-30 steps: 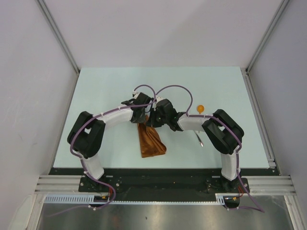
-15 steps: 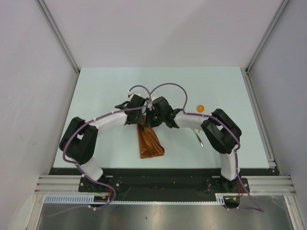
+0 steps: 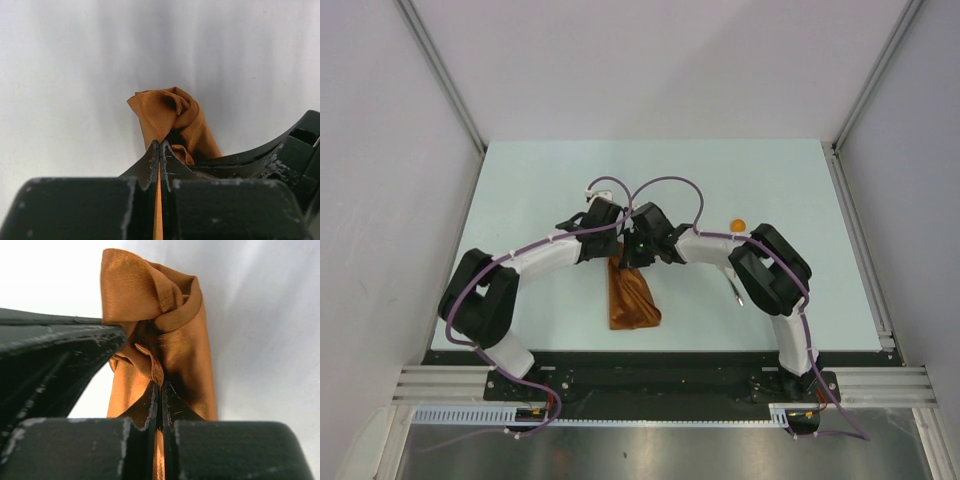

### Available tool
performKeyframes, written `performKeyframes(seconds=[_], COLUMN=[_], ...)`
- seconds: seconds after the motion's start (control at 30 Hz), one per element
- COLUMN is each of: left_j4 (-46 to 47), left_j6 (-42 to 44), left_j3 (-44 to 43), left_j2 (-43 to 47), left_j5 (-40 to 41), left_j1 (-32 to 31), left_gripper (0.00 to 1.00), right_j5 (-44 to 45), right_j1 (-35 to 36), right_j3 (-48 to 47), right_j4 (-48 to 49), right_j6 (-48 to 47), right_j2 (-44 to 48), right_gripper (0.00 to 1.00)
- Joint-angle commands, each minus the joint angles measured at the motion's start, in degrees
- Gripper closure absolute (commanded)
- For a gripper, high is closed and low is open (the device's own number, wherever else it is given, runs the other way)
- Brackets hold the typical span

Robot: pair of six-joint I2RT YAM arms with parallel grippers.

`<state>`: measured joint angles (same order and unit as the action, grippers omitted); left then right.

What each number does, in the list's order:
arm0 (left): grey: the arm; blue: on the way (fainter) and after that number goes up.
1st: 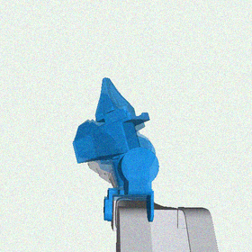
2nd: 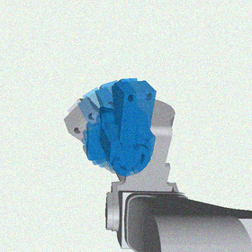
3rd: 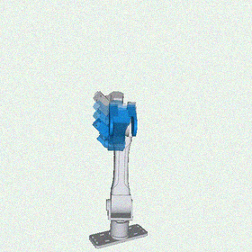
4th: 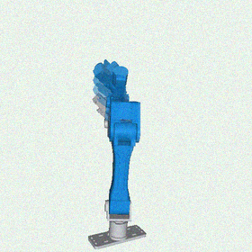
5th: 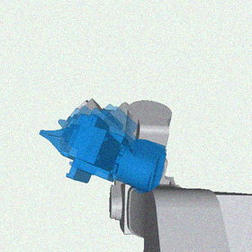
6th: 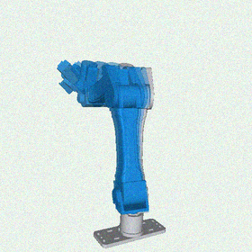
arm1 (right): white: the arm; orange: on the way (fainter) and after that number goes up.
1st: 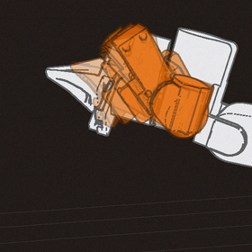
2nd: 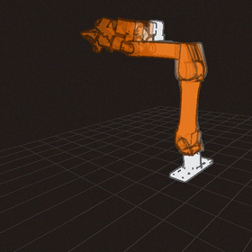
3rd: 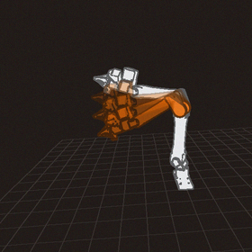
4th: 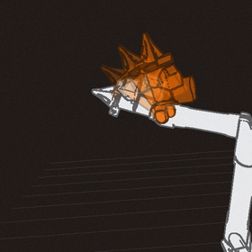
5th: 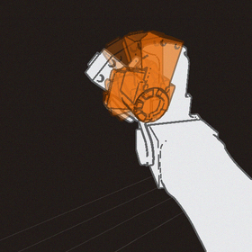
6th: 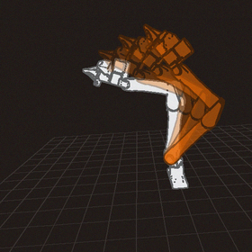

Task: Fold the napkin into a case and place the utensils inside
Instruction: Stuff the smaller-rectangle-folded napkin at the center of the board.

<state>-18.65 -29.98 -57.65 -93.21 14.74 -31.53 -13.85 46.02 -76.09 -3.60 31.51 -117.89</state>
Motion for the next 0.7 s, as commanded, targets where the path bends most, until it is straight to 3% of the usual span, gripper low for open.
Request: performKeyframes(seconds=[0.0, 0.37, 0.67], left_j4=[3.9, 2.9, 2.3], left_j6=[-0.3, -0.9, -2.5], left_j3=[2.2, 2.5, 2.4], left_j2=[2.9, 4.9, 3.4], left_j5=[-1.7, -1.8, -3.4], left_j1=[0.2, 0.2, 0.2], left_gripper=[1.0, 1.0, 1.0], right_j5=[1.3, 2.4, 0.9], right_j1=[1.3, 0.1, -2.0], right_j3=[-4.8, -10.5, -1.3], right_j4=[-3.6, -5.8, 8.4], right_j6=[2.0, 9.4, 22.4], right_j2=[-1.3, -4.2, -1.5], right_gripper=[1.0, 1.0, 1.0])
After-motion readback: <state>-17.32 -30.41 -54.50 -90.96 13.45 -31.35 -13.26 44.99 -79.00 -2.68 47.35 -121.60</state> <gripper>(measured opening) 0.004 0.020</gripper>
